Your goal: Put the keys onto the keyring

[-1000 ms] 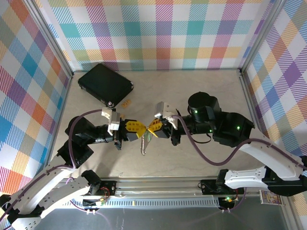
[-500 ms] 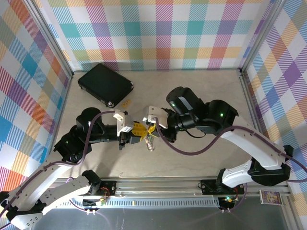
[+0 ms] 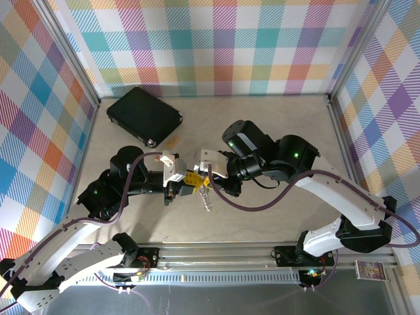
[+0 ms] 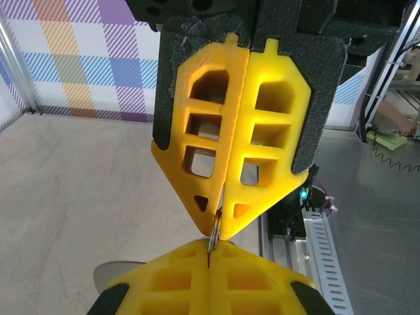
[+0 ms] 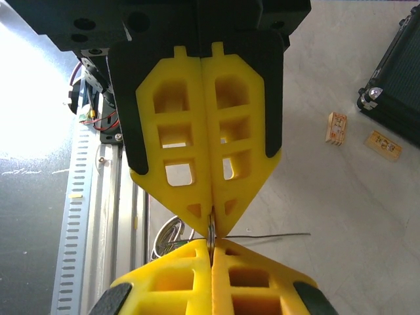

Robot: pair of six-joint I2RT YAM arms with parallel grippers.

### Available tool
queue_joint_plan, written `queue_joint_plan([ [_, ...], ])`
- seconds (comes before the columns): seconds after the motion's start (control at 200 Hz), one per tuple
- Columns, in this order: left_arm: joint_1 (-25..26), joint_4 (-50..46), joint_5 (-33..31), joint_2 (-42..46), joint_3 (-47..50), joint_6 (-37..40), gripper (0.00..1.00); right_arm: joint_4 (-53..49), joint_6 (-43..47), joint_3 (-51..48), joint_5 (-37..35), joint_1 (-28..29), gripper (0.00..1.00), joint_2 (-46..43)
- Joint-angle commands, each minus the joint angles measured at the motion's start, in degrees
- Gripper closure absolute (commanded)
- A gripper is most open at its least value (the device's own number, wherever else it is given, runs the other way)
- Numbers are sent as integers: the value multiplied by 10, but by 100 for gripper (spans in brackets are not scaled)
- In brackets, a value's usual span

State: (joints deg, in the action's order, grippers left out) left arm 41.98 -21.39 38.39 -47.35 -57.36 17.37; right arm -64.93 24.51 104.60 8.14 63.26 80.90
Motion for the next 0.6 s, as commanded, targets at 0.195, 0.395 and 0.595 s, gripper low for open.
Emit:
queue_joint_plan([
  [0.195,1,130,48,31,-3,-81,100,108,-45,-45,40,2,81,-61],
  [0.395,2,247,77,38,28,-161,100,163,-72,-72,62,2,83,-89],
  [0.595,1,315,82,38,54,-197,100,195,-91,-90,69,2,81,-114],
])
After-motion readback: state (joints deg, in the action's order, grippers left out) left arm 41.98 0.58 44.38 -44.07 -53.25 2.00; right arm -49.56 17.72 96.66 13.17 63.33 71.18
